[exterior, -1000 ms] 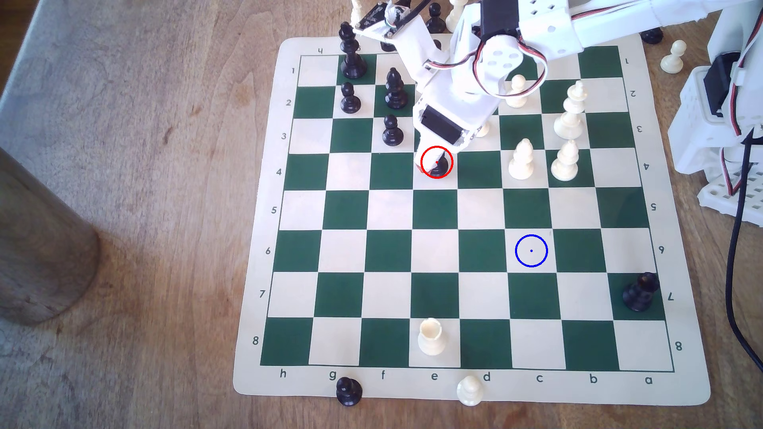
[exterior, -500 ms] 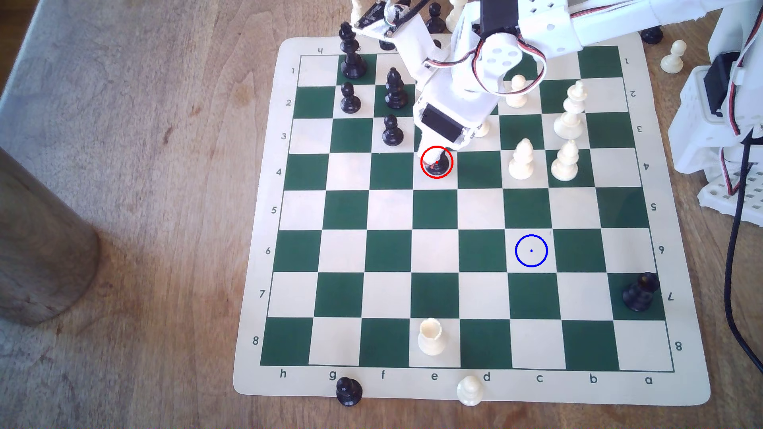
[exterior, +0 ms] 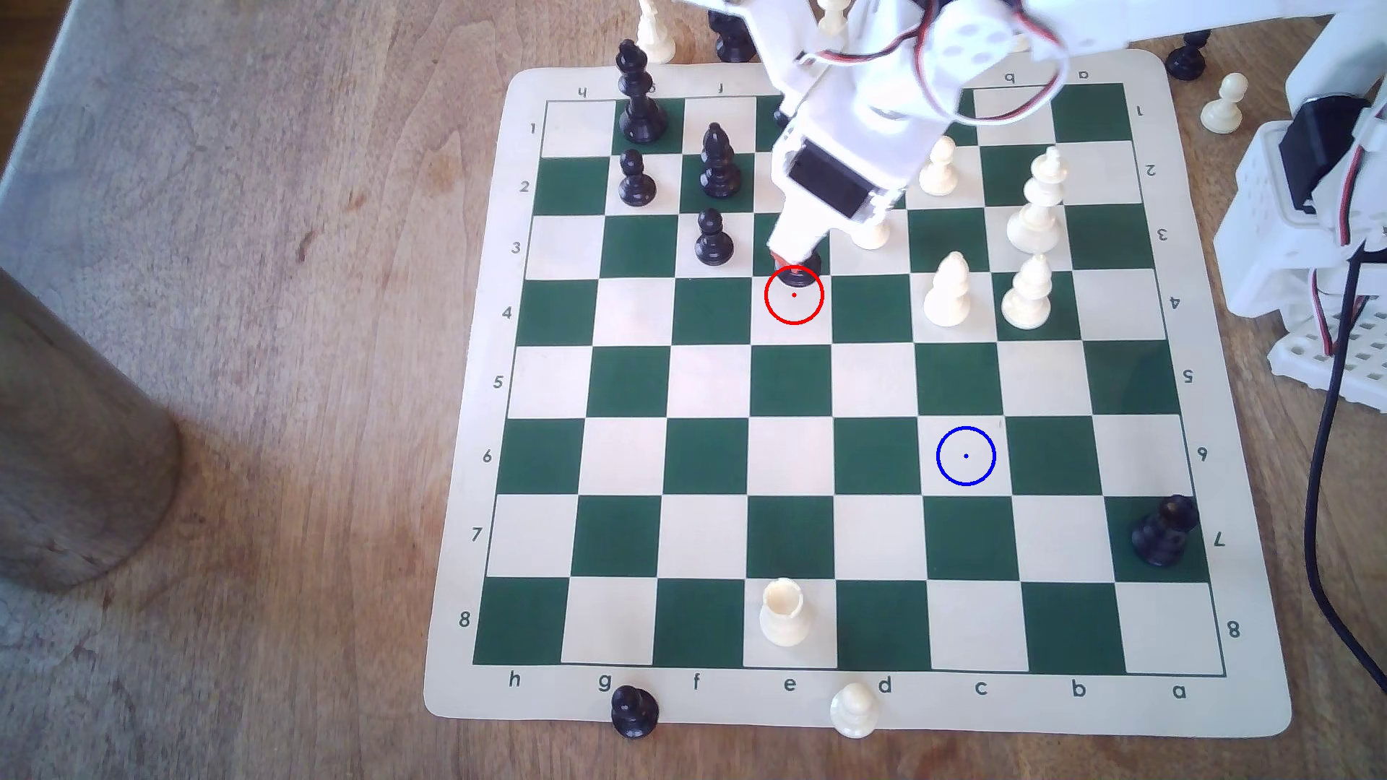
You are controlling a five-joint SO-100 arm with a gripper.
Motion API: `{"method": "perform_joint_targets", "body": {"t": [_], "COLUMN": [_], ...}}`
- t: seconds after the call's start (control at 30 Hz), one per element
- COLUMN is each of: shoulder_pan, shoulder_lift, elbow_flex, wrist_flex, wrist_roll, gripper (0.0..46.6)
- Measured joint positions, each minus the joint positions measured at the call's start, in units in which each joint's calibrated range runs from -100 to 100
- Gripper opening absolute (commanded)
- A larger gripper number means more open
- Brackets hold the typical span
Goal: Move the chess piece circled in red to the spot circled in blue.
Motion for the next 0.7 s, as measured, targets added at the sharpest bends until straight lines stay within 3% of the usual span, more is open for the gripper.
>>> {"method": "perform_joint_targets", "body": {"t": [0.4, 0.7], "shoulder_pan": [-6.6, -15.3], "shoulder_lift": [-18.2, -25.0], "elbow_flex": [12.9, 18.6], "wrist_flex": [7.3, 10.4], "wrist_roll": [-0.6, -1.5], "gripper": [0.2, 0.2]}}
